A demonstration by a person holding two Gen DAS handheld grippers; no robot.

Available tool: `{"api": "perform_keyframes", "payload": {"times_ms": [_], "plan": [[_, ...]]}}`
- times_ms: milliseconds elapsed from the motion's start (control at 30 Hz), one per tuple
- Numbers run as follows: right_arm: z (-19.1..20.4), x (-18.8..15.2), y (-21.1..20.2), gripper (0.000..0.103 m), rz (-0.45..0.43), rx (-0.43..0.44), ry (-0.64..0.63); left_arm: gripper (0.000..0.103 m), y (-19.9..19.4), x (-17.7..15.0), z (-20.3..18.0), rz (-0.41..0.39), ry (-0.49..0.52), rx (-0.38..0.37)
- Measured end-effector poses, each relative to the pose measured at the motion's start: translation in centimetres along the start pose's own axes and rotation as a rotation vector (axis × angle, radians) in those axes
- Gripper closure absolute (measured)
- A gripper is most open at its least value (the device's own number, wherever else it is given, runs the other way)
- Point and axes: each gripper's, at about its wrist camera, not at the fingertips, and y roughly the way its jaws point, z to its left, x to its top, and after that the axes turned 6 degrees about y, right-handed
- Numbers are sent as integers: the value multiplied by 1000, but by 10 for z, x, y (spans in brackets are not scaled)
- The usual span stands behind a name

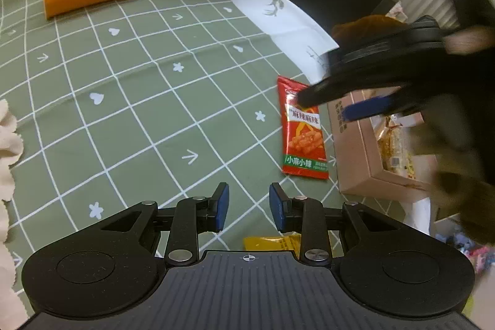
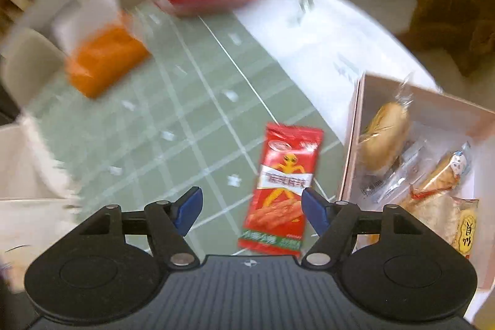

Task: Organize snacks
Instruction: 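Grasp the red spicy-stick packet with the right gripper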

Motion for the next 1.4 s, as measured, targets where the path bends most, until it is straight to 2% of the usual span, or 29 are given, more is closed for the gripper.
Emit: {"api": "perform_keyframes", "payload": {"times_ms": [67, 200, 267, 433, 600, 700, 767, 833, 900, 967, 1033, 1100, 1167, 1333, 1400], "plan": [[5, 7, 26, 40, 60, -44, 21, 70, 2, -1, 6, -6, -19, -14], [21, 8, 44, 40, 56, -136, -28, 70, 7, -4, 18, -1, -51, -27], [26, 7, 48, 40, 72, -132, -40, 70, 9, -6, 23, 4, -64, -24], [30, 6, 48, 40, 39, -162, -65, 70, 13, -10, 29, 10, -79, -14], [45, -6, 50, 41, 8, -195, -147, 70, 13, -13, 33, 16, -93, -8], [53, -12, 47, 40, 15, -148, -167, 70, 12, -13, 33, 19, -97, -8], [57, -14, 42, 41, 48, -57, -192, 70, 12, -14, 34, 18, -103, -9], [53, -11, 35, 43, 70, 8, -162, 70, 11, -14, 37, 15, -110, -8], [39, -4, 24, 40, 49, 37, -51, 70, 9, -14, 40, 8, -127, -8], [22, 3, 21, 24, 74, 85, 95, 70, 7, -16, 43, -2, -148, -8], [11, 3, 30, 24, 109, 105, 229, 70, 7, -16, 45, -8, -161, -6], [9, 2, 39, 24, 110, 75, 302, 70, 5, -17, 46, -11, -161, -7], [16, 1, 44, 23, 69, -15, 305, 70, 3, -19, 44, -16, -156, -3], [39, 0, 57, 22, 9, -150, 222, 70, 2, -24, 42, -26, -173, 0], [47, -5, 55, 28, -15, -177, 177, 70, 1, -25, 41, -25, -182, 5]]}}
